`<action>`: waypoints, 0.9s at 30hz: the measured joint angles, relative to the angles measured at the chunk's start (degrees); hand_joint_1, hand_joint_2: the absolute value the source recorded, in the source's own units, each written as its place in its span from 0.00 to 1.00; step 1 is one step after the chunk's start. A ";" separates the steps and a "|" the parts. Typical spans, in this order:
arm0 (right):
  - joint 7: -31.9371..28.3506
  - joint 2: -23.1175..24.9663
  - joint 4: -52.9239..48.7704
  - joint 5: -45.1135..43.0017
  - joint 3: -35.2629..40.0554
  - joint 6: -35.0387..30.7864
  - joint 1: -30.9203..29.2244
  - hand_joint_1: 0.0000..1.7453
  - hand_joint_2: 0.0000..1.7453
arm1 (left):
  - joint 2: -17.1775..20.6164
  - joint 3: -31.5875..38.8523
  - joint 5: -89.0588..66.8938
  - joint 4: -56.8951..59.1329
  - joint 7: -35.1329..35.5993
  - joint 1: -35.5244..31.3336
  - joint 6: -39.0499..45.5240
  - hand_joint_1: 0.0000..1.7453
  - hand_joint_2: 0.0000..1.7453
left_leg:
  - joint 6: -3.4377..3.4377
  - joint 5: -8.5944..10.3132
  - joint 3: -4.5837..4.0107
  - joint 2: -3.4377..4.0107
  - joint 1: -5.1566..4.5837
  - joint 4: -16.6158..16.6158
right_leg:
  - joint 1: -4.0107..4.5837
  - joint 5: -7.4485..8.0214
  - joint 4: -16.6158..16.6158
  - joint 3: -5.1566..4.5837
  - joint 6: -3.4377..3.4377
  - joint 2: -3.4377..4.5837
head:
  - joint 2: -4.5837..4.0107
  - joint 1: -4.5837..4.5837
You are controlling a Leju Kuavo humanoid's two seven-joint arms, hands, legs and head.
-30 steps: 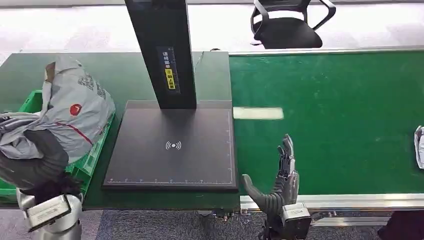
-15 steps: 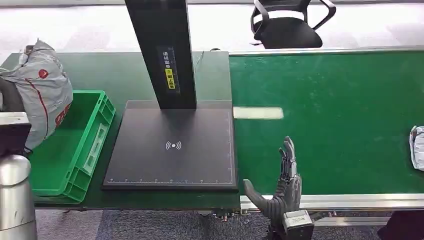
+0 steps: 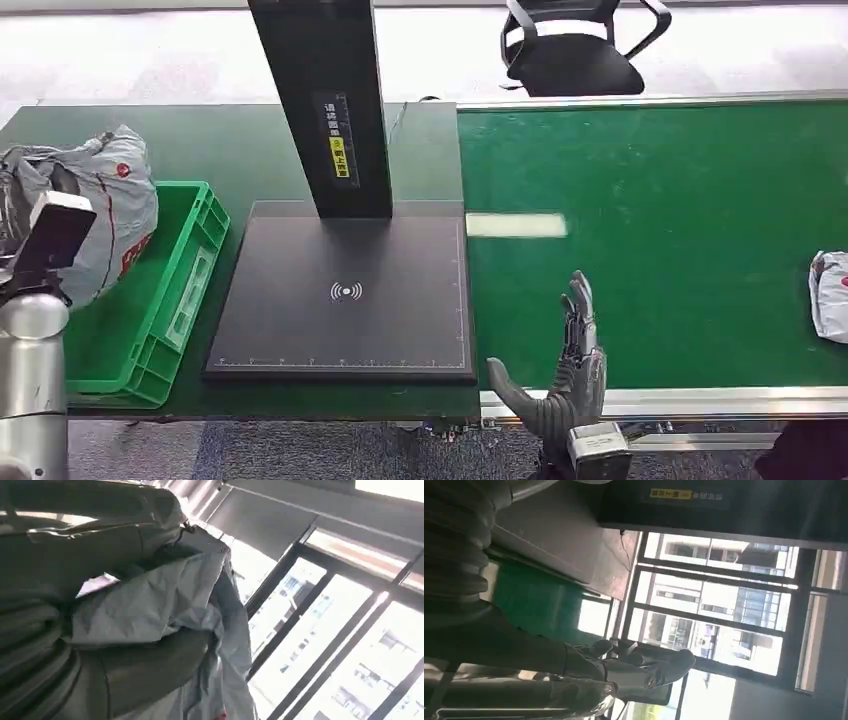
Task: Moved the parcel from conveyor to table for the left to box.
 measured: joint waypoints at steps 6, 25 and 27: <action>0.00 0.59 -0.11 0.61 -1.03 0.74 -0.02 0.00 1.00 | -0.63 -0.53 -1.45 2.21 0.86 0.15 -1.97 0.00 1.00 | 0.00 0.00 0.00 0.03 0.00 0.00 | 0.00 0.00 0.00 0.00 0.00 0.00 | 0.00 0.00; 0.24 1.57 -0.13 1.55 -2.93 0.70 0.00 0.00 1.00 | -3.63 -1.55 11.61 -3.63 -4.99 4.57 -8.71 0.00 1.00 | 0.00 -0.02 0.01 0.06 -0.02 0.00 | -0.02 0.00 0.00 0.01 0.00 0.01 | 0.00 -0.04; 0.24 1.71 -0.13 1.53 -3.06 0.04 0.01 0.00 1.00 | -5.98 -1.86 15.68 -9.63 -8.10 8.63 -6.70 0.00 1.00 | 0.02 -0.06 0.00 0.06 -0.04 0.00 | -0.04 -0.01 -0.03 0.00 0.01 0.01 | 0.00 -0.04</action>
